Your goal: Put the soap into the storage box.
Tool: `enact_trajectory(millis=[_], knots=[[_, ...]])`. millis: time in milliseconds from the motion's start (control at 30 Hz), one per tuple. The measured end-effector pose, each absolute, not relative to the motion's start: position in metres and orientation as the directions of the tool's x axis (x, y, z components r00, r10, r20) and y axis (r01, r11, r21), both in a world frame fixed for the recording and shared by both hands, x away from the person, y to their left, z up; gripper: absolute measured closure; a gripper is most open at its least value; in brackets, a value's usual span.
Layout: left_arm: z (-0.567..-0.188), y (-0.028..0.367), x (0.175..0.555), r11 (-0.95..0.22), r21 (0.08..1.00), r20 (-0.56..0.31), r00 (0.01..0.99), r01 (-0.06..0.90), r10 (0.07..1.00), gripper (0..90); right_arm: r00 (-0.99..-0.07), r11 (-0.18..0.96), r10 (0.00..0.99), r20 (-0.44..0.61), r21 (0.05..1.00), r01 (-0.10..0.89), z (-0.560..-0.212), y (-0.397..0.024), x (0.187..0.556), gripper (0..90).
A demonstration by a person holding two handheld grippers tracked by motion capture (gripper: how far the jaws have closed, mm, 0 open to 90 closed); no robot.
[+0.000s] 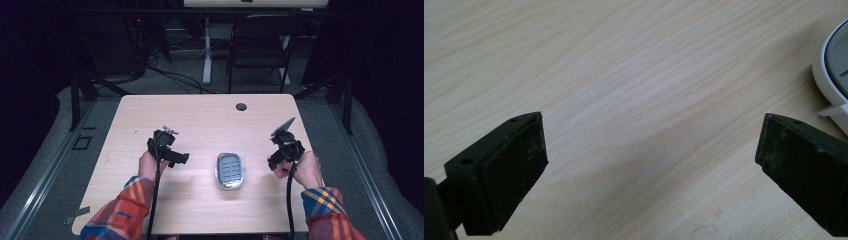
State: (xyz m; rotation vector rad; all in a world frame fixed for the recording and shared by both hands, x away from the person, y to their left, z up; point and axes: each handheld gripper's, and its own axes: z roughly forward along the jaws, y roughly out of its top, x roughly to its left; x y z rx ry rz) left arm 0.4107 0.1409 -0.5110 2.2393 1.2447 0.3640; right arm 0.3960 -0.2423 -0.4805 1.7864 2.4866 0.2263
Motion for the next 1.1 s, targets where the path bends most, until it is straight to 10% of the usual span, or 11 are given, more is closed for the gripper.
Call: enact_trajectory(millis=[1100], knots=[[-0.511,0.140,0.411,-0.426,0.578,-0.029,0.539,0.696,0.842,0.0,-0.382,0.376,0.924,0.004,0.175,0.910,-0.450,-0.216,0.407,37.3]])
